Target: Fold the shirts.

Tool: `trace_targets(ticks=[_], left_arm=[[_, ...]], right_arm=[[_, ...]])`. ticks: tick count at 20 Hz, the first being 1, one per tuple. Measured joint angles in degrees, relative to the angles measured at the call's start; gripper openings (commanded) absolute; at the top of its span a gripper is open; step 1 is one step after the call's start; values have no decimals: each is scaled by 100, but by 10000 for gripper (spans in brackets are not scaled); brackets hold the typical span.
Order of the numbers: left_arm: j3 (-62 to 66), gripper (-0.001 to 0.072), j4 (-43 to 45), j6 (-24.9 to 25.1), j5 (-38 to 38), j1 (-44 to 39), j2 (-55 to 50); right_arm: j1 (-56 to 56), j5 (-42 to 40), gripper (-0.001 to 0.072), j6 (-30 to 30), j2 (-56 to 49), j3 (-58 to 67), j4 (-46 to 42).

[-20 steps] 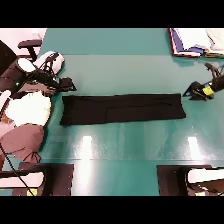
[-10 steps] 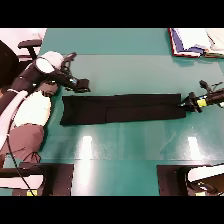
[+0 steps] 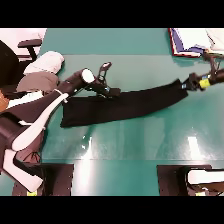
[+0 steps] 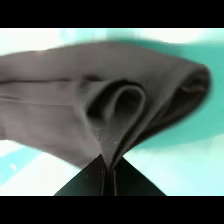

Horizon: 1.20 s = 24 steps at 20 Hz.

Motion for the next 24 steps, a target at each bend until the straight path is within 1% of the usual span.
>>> trace_targets(ticks=[3,7,12,16,18,21,22,23,24], left_arm=[[428,23,-87,-85,-52,-166,-433],[651,23,-212,-127,-168,-240,-750],[728,23,-249,-133,-291,-236,-826],[796,23,-2,-127,-442,153,-313],[866,24,295,-118,-625,568,205],[957,24,837,-98,-949,1305,1104],[977,24,999,-94,-1027,1554,1414],[988,24,1189,-92,-1106,1818,1725],[994,24,1338,-92,-1182,2039,1993]], right_arm=[[472,81,19,146,435,627,284],[1182,127,19,361,669,1342,595],[2026,-46,19,511,734,1685,710],[2717,-319,19,542,715,1749,739],[3202,-516,19,542,603,1755,758],[4116,-1060,28,330,214,1768,1071],[4415,-1305,118,238,39,1768,1191],[4730,-1563,264,129,-164,1770,1294],[5003,-1797,467,35,-361,1773,1379]])
